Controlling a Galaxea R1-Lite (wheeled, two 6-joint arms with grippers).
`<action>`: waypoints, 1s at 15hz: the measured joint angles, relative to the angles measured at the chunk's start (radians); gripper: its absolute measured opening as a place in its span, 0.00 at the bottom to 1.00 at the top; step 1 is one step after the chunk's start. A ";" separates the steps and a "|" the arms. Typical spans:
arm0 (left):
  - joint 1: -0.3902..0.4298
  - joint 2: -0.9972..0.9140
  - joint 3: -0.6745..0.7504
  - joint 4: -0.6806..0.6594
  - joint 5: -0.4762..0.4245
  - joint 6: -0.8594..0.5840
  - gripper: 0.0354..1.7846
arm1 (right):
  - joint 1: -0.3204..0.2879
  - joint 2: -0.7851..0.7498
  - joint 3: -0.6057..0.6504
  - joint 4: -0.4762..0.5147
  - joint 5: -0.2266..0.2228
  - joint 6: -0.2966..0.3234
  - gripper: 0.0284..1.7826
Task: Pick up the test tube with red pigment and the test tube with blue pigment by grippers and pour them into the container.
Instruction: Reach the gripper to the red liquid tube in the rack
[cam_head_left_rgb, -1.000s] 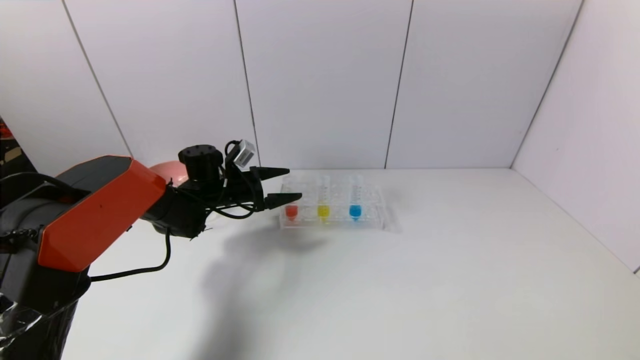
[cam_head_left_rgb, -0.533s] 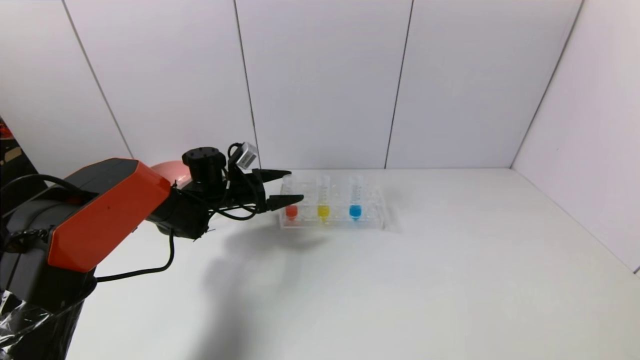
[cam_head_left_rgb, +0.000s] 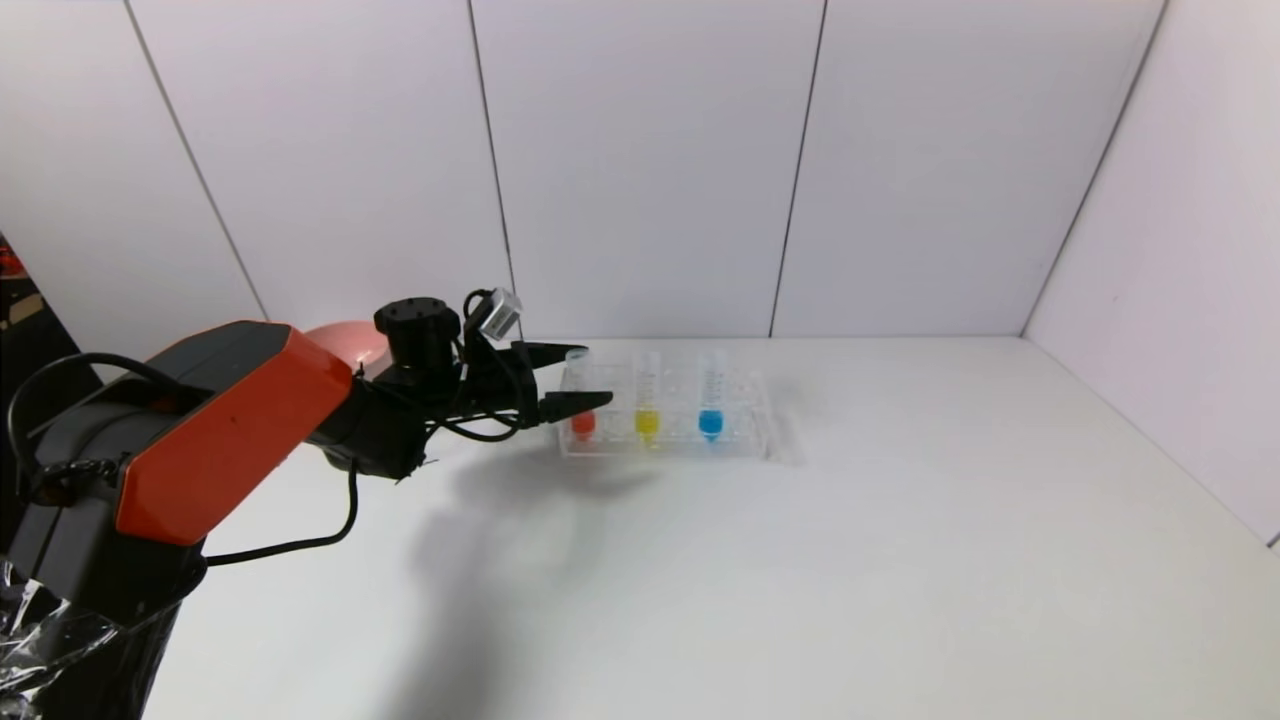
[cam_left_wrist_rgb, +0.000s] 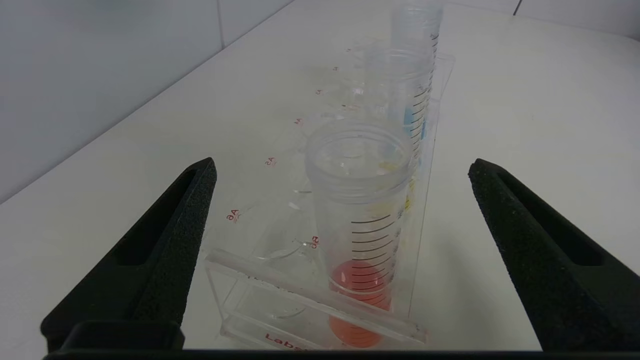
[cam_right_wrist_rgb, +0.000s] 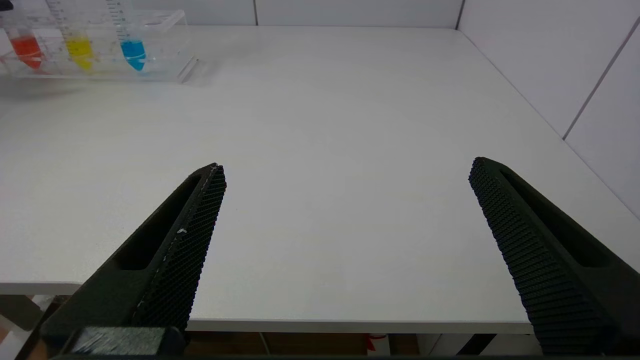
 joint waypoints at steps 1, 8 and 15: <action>-0.001 0.004 -0.001 0.001 0.000 0.000 0.96 | 0.000 0.000 0.000 0.000 0.000 0.000 1.00; -0.008 0.012 -0.005 0.002 0.000 -0.007 0.39 | 0.000 0.000 0.000 0.000 0.000 0.000 1.00; -0.008 0.018 -0.012 0.004 -0.001 -0.008 0.25 | 0.000 0.000 0.000 0.000 0.000 0.000 1.00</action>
